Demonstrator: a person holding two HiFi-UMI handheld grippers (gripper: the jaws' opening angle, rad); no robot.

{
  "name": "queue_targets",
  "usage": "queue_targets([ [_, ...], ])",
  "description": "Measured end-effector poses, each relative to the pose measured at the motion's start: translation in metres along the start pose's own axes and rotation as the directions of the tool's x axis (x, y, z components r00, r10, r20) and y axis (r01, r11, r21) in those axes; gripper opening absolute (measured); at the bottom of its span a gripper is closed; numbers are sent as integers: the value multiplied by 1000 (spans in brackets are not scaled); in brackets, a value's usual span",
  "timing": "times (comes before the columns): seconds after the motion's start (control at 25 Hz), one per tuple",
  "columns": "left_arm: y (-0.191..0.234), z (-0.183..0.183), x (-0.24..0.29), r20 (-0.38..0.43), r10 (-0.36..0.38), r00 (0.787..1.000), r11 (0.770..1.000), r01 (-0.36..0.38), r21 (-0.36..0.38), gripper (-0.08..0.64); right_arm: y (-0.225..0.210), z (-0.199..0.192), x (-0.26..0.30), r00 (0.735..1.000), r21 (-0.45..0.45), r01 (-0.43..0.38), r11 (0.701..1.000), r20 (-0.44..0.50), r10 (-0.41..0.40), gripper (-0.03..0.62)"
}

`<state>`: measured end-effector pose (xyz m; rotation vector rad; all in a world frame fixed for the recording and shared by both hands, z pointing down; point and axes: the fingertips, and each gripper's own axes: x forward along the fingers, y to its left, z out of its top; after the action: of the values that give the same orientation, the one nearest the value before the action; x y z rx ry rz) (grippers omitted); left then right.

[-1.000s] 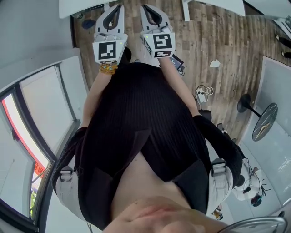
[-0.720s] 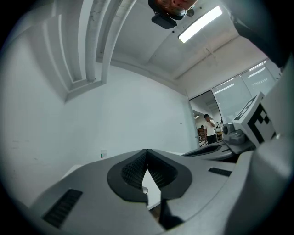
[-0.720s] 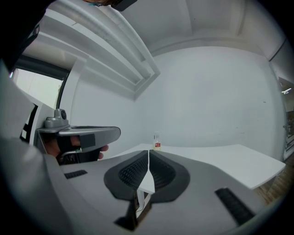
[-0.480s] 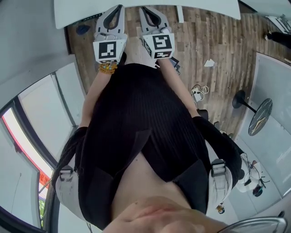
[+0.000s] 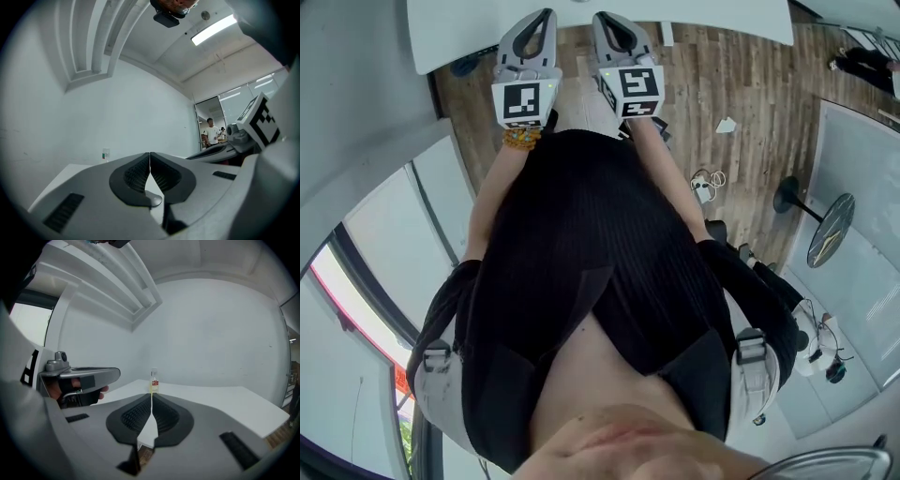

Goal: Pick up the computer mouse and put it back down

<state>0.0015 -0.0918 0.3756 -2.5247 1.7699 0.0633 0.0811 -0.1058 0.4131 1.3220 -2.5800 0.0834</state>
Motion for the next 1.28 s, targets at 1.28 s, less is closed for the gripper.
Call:
queue_targets([
  [1.28, 87, -5, 85, 47, -68, 997, 998, 68, 10, 14, -82, 14, 110, 987, -18, 158, 987, -33, -159, 31],
])
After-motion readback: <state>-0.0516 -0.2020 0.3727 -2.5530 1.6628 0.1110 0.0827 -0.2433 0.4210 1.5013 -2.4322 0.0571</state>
